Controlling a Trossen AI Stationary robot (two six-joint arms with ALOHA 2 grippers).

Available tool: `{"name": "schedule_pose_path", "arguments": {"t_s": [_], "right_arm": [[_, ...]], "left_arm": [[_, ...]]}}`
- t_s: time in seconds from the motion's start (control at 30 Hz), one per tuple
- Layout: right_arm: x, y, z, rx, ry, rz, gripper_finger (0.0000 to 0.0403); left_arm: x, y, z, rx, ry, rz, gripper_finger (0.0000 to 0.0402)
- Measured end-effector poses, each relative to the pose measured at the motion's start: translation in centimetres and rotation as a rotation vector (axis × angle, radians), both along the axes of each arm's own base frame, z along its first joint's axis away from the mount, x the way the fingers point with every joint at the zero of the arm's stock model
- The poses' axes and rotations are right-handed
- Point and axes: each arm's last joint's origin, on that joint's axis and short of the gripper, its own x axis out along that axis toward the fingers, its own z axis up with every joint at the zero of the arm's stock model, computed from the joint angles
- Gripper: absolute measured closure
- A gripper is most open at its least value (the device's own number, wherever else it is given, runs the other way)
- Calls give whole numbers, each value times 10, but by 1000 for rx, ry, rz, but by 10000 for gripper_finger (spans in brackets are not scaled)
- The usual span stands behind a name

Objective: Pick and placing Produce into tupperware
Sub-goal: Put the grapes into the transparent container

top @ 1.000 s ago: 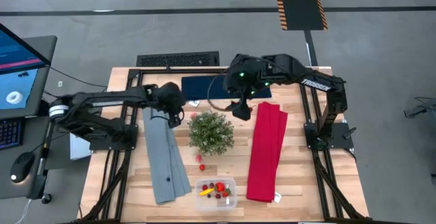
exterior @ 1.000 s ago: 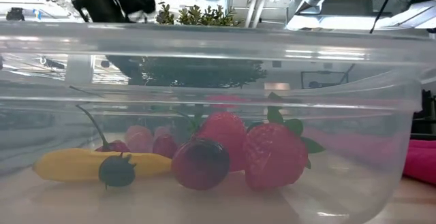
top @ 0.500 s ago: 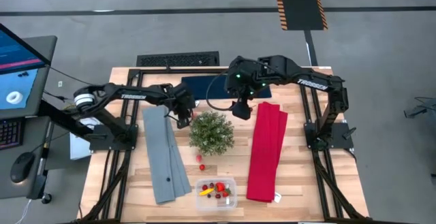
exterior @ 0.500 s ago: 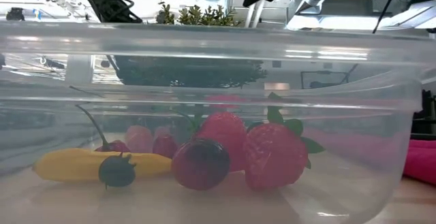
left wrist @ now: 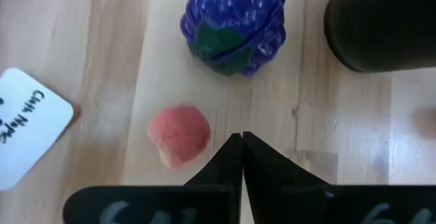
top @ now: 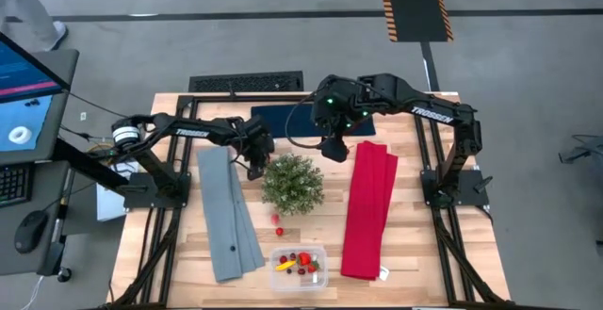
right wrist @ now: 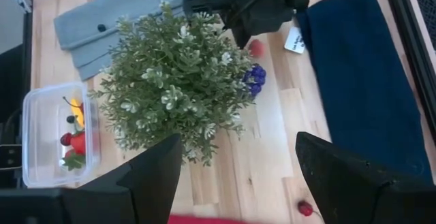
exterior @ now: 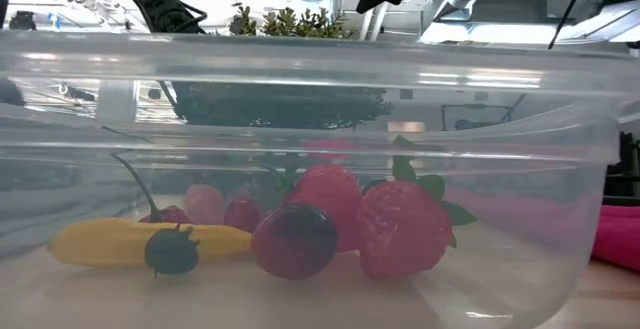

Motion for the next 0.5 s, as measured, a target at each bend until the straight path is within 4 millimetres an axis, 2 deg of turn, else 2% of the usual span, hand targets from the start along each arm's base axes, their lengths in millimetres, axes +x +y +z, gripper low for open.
{"name": "schedule_pose_path", "arguments": {"t_s": [0.13,0.5], "right_arm": [[0,0,0,-3,-1,6,92],[0,0,0,-3,-2,6,92]], "left_arm": [[5,-1,3,-41,-79,-37,401],[7,-1,3,-1,-63,6,401]]}}
